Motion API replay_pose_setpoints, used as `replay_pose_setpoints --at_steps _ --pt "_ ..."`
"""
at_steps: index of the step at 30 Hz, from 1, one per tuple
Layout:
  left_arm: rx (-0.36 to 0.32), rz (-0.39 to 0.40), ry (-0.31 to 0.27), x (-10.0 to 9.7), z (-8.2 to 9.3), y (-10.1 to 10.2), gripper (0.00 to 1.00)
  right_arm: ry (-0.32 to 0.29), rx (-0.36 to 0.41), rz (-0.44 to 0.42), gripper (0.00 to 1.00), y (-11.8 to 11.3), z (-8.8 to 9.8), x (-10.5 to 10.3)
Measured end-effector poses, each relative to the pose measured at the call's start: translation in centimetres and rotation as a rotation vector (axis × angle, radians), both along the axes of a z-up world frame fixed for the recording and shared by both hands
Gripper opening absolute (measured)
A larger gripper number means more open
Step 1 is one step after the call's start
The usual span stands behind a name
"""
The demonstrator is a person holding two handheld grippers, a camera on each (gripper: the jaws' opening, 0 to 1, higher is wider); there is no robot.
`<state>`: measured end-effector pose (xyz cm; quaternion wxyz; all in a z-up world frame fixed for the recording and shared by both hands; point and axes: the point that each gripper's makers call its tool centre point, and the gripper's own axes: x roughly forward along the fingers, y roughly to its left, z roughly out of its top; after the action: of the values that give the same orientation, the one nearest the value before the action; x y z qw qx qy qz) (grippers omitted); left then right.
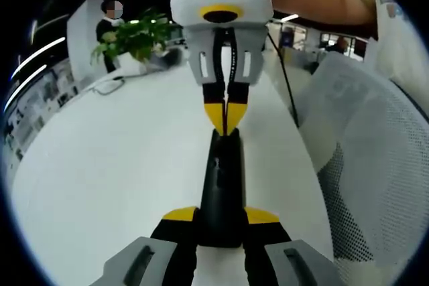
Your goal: Press the specified remote control buttons in sequence, fully releasing each button before pressing the next.
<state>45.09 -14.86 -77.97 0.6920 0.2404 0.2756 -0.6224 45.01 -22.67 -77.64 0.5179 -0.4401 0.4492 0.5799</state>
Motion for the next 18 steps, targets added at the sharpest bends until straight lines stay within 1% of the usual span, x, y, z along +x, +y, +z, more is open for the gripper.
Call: replay_pose_setpoints --at_steps 8,18 --pt "0.003 -0.001 0.000 -0.07 0.03 -0.01 0.24 -0.001 0.040 -0.034 0.00 -0.09 0.11 0.09" --pt "0.004 0.001 0.000 -0.12 0.06 -0.01 0.24 -0.016 0.032 -0.010 0.00 -0.07 0.25 -0.02"
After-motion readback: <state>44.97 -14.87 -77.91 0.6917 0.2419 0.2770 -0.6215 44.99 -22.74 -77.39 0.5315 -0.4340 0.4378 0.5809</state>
